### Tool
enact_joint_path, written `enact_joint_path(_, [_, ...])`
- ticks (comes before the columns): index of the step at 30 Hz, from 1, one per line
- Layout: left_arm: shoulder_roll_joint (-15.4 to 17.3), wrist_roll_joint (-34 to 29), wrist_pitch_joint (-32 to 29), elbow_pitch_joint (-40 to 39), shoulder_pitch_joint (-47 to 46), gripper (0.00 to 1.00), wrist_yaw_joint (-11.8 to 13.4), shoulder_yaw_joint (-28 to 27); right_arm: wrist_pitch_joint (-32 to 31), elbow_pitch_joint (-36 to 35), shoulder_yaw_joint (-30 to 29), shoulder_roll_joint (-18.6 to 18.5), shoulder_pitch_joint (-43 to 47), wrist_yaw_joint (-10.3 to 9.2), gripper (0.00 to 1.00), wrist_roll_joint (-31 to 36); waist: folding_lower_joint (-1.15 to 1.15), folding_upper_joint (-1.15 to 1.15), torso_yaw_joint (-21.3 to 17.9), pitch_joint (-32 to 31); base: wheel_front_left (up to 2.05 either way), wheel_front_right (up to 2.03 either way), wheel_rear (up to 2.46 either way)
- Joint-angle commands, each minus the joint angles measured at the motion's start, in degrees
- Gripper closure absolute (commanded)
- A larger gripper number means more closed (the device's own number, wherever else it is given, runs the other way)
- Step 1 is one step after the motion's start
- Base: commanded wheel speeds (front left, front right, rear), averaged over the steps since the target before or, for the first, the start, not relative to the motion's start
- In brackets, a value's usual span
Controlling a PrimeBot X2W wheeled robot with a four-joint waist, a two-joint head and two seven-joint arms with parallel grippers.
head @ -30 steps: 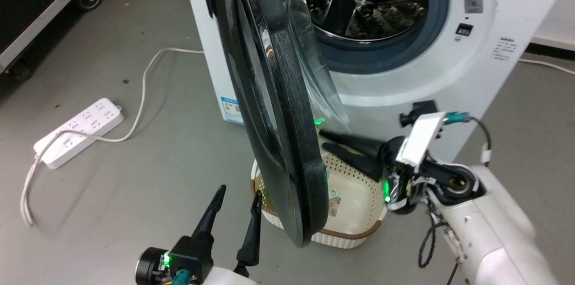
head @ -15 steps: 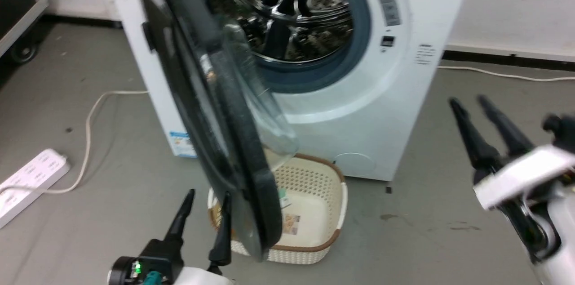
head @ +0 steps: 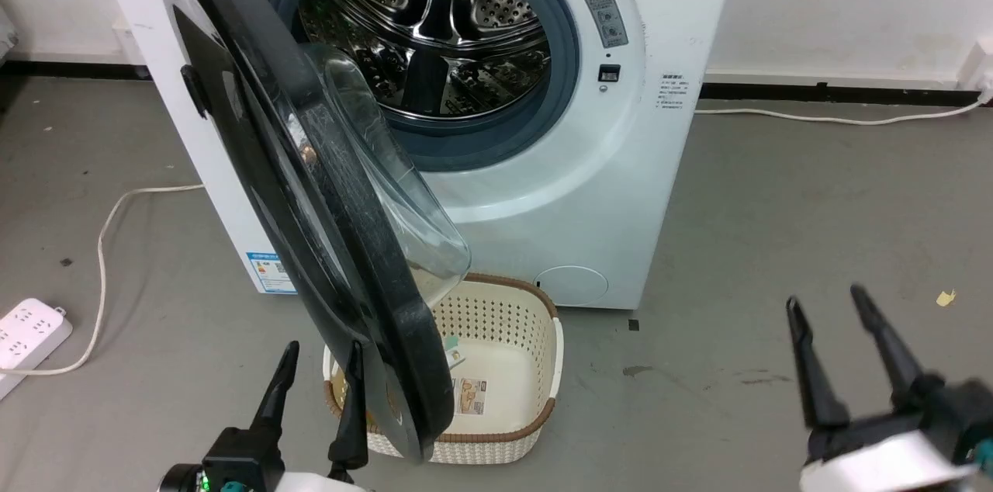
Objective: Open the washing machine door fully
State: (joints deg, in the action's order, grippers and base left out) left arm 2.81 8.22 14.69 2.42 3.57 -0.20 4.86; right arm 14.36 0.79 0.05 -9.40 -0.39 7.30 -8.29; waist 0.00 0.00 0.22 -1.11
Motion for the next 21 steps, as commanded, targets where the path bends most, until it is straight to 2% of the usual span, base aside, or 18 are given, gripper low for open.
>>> enact_joint_path(1, [0.1, -0.2, 0.3, 0.4, 0.9, 0.0, -0.4, -0.1, 0.4, -1.1, -0.7, 1.7, 1.8, 0.19, 0.0, 1.1, 0.0, 0.0, -0.1, -0.1, 0.0, 0.0, 0.0])
enact_joint_path(7, [0.1, 0.0, 0.3, 2.1, 1.7, 0.0, -0.2, 0.5, 0.6, -2.2, -1.9, 5.7, 7.3, 0.19, 0.0, 4.5, 0.0, 0.0, -0.3, -0.4, 0.0, 0.0, 0.0])
enact_joint_path(17, [0.1, -0.3, 0.3, 3.2, 1.8, 0.0, 0.0, 1.2, 0.6, -1.6, -1.3, 6.5, 8.2, 0.19, 0.0, 4.3, 0.0, 0.0, 0.1, -0.7, 0.0, 0.0, 0.0])
enact_joint_path(18, [0.1, -0.3, 0.3, 3.2, 1.7, 0.1, 0.1, 1.2, 0.6, -1.5, -1.3, 6.5, 8.0, 0.19, 0.0, 4.2, 0.0, 0.0, 0.2, -0.7, 0.0, 0.0, 0.0])
enact_joint_path(19, [0.1, -0.4, 0.3, 3.1, 1.6, 0.62, 0.2, 1.3, 0.6, -1.6, -1.3, 6.5, 7.9, 0.19, 0.0, 4.0, 0.0, 0.0, 0.3, -0.7, 0.0, 0.0, 0.0])
enact_joint_path(20, [0.1, -0.4, 0.3, 2.9, 1.5, 1.0, 0.2, 1.3, 0.6, -1.6, -1.3, 6.5, 7.9, 0.19, 0.0, 3.7, 0.0, 0.0, 0.3, -0.7, 0.0, 0.0, 0.0])
enact_joint_path(21, [0.1, -0.5, 0.3, 2.7, 1.5, 1.0, 0.2, 1.3, 0.6, -1.6, -1.3, 6.5, 7.8, 0.19, 0.0, 3.6, 0.0, 0.0, 0.4, -0.6, 0.0, 0.0, 0.0])
